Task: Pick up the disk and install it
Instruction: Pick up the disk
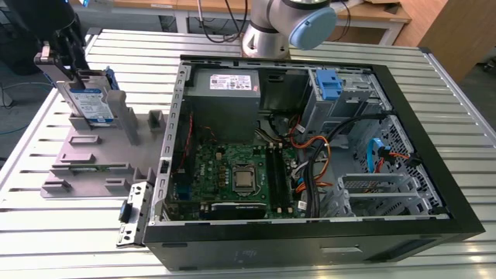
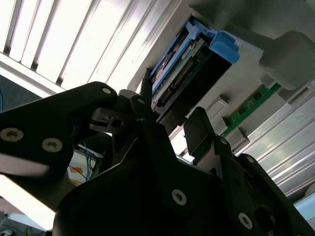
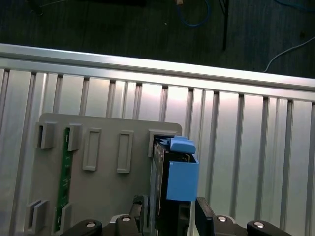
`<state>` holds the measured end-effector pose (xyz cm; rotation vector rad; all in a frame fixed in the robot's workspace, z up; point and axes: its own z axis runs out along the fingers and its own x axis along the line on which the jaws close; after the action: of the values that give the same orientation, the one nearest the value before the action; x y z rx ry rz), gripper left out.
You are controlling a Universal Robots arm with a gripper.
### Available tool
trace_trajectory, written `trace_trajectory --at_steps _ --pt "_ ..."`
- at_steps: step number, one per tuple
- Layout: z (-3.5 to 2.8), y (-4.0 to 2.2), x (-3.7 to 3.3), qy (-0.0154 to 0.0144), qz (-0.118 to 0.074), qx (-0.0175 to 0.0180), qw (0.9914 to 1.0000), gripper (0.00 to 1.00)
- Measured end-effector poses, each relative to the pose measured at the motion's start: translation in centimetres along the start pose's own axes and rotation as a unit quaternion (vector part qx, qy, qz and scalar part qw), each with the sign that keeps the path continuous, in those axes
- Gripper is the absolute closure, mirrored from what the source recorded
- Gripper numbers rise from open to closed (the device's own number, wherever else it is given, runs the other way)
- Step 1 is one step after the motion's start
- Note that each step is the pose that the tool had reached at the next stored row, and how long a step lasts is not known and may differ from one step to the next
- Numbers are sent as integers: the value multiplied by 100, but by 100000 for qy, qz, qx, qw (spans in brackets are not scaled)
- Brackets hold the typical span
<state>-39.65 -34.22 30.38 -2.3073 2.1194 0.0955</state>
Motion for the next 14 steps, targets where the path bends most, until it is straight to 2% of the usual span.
trace_trajectory --at_steps 14 --pt "10 -29 -21 -3 11 4 100000 47"
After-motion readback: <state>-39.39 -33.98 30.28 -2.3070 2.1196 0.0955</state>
